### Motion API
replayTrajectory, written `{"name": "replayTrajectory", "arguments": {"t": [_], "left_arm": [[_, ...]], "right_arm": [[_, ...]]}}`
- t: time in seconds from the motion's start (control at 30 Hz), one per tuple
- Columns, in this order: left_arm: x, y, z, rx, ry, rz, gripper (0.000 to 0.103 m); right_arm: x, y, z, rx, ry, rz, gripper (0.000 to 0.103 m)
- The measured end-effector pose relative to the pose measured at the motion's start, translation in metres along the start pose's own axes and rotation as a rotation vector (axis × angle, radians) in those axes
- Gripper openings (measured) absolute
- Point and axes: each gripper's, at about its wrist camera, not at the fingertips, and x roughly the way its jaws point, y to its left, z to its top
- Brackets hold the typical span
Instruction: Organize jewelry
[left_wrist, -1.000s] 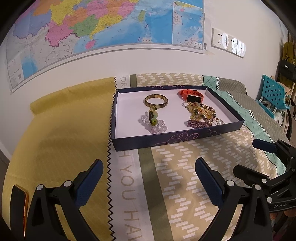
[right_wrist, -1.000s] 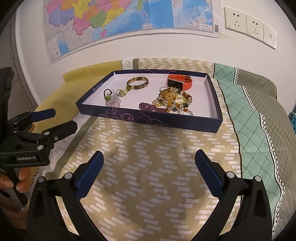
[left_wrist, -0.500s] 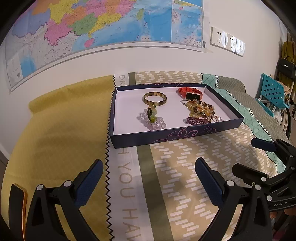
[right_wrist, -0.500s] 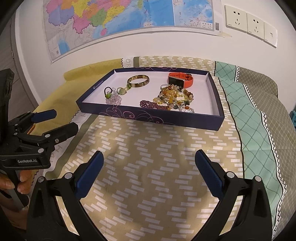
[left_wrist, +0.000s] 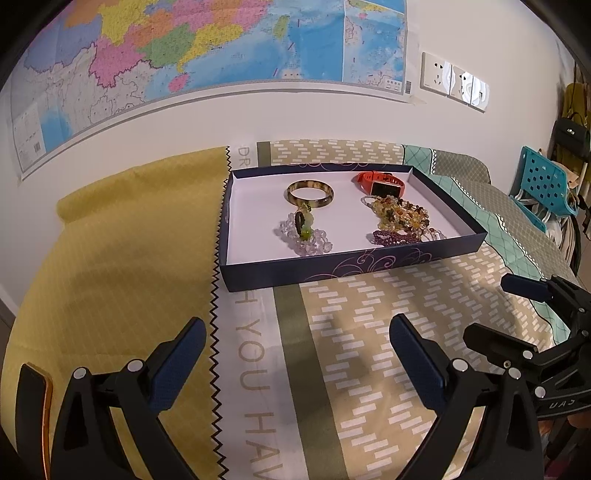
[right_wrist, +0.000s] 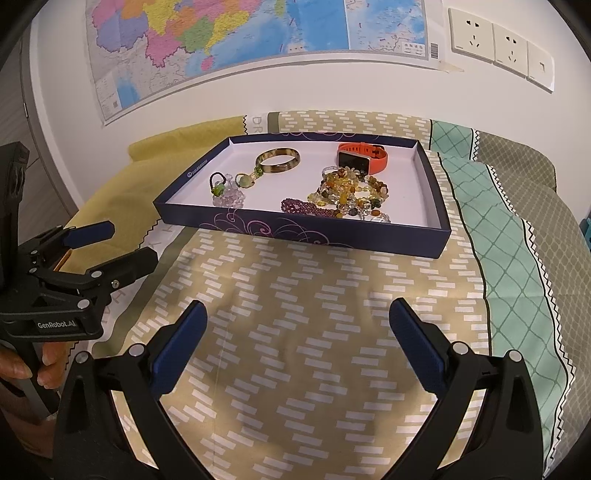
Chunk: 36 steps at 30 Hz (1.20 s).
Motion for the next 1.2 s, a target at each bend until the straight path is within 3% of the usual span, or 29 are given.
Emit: {"name": "replayTrajectory", "arguments": {"t": [1.2], "left_arm": [[0.0030,-0.0014,-0.0025,-0.004,0.011,0.007,0.096]], "right_arm": [[0.0005,-0.0012,-0.0008,0.005,0.000,0.008,0.097]]}}
